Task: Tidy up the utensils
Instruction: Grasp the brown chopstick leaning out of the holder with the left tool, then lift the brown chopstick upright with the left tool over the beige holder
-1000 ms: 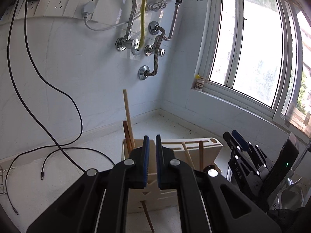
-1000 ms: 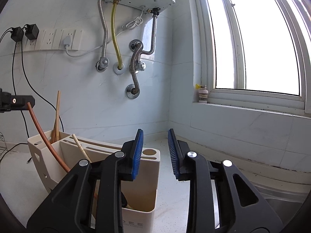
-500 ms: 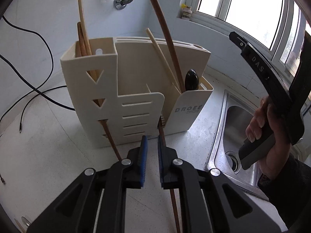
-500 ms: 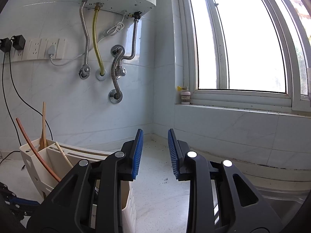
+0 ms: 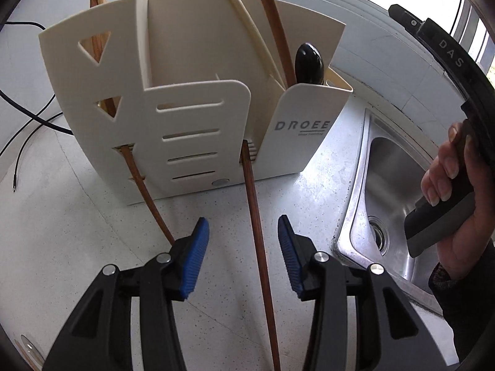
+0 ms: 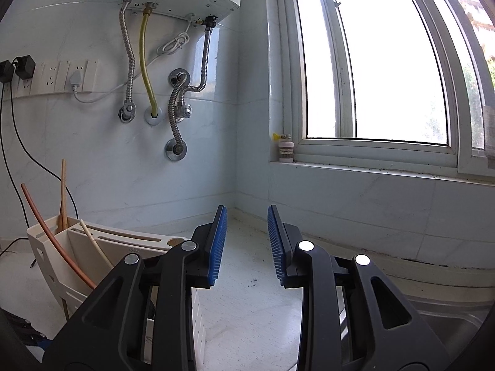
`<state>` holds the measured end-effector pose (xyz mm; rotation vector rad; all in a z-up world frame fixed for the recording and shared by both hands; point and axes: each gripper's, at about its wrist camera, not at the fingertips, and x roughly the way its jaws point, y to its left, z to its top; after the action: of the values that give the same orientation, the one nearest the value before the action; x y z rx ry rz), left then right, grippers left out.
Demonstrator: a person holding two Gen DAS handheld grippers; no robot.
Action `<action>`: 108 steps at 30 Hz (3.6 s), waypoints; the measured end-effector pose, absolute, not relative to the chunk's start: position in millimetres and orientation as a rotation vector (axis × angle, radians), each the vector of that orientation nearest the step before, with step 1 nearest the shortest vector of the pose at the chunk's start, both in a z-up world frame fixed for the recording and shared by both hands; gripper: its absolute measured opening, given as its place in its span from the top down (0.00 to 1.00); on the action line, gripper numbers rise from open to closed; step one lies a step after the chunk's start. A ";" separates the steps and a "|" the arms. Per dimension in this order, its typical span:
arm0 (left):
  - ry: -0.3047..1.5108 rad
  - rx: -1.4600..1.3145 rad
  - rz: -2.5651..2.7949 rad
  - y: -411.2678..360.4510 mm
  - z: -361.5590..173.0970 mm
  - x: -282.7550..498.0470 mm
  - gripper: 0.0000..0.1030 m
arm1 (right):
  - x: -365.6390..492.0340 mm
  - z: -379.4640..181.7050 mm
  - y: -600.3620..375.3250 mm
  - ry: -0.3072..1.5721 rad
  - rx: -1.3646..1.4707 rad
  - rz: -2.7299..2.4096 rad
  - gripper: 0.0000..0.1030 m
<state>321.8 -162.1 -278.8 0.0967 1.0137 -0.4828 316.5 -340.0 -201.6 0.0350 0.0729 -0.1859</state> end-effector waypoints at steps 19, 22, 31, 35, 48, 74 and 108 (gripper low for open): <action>1.169 0.163 -0.506 -190.1 -307.9 338.8 0.93 | 320.5 -202.6 -345.5 0.087 0.035 -0.191 0.75; 1.152 0.147 -0.503 -187.0 -305.6 338.2 0.94 | 320.0 -202.7 -346.3 0.085 0.039 -0.192 0.75; 1.138 0.099 -0.500 -171.6 -285.5 330.7 0.94 | 320.2 -201.0 -345.0 0.087 0.047 -0.185 0.75; 1.115 0.089 -0.495 -162.6 -274.0 327.3 0.94 | 318.0 -196.4 -343.1 0.081 0.048 -0.176 0.75; 1.061 0.078 -0.546 -152.9 -236.7 304.4 0.94 | 305.8 -180.5 -341.6 0.069 0.047 -0.181 0.73; 0.609 0.004 -0.470 -99.6 -100.7 298.0 0.94 | 265.3 -168.2 -355.1 0.097 0.085 -0.200 0.37; 0.175 -0.183 -0.361 -81.0 -79.2 406.4 0.94 | 206.8 -156.9 -397.2 0.193 -0.004 -0.385 0.21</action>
<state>406.4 -81.0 -79.2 -0.1828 0.1752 -0.3605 206.8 -397.2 -156.9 -0.0036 0.1929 -0.3849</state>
